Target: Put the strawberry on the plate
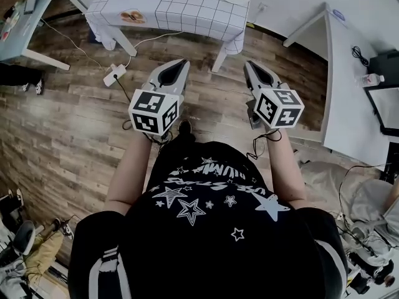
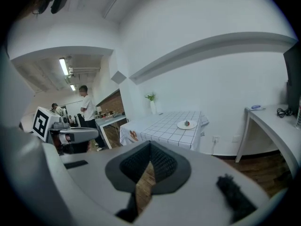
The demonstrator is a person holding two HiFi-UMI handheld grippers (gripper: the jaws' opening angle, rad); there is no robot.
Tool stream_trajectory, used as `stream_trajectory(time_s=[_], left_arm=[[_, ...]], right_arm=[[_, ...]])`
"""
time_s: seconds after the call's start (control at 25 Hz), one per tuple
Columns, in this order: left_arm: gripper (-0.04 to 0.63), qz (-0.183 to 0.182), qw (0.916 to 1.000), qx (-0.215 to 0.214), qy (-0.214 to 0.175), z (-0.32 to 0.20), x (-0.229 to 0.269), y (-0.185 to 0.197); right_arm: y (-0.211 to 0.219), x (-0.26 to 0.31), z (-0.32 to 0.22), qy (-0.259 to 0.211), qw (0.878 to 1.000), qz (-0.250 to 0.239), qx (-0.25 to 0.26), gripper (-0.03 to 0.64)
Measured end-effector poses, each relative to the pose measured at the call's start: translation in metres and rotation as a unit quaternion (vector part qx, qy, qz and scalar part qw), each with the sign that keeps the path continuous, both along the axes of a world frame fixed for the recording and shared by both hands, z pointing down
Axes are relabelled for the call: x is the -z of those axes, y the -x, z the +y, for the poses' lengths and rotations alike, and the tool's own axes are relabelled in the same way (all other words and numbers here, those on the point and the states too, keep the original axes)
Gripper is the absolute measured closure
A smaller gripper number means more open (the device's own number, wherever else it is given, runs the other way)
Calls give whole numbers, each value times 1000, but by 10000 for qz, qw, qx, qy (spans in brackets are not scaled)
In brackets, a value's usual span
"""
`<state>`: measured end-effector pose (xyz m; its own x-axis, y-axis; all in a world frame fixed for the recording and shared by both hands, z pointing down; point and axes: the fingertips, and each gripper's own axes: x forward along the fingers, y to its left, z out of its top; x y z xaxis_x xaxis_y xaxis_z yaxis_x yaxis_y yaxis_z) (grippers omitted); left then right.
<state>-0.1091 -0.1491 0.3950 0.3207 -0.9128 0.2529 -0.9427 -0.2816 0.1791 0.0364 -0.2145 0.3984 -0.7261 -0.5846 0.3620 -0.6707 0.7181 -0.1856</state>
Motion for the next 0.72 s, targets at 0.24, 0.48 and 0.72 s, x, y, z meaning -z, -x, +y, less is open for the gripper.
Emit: stream_trajectory(time_s=[0.24,0.48,0.72], left_arm=[[586,-112,9999,63,-110,29,5,-68],[588,-183,9995,233,-127,65,8,-111],[588,-242,9989,390,-136,98,10,-140]], right_arm=[[-62,-2,28,-39,10000,-75,46,603],[-104,-5,61,-6,9997,-105,216,603],[-131,-4,92,-16,9992,-161,365,603]])
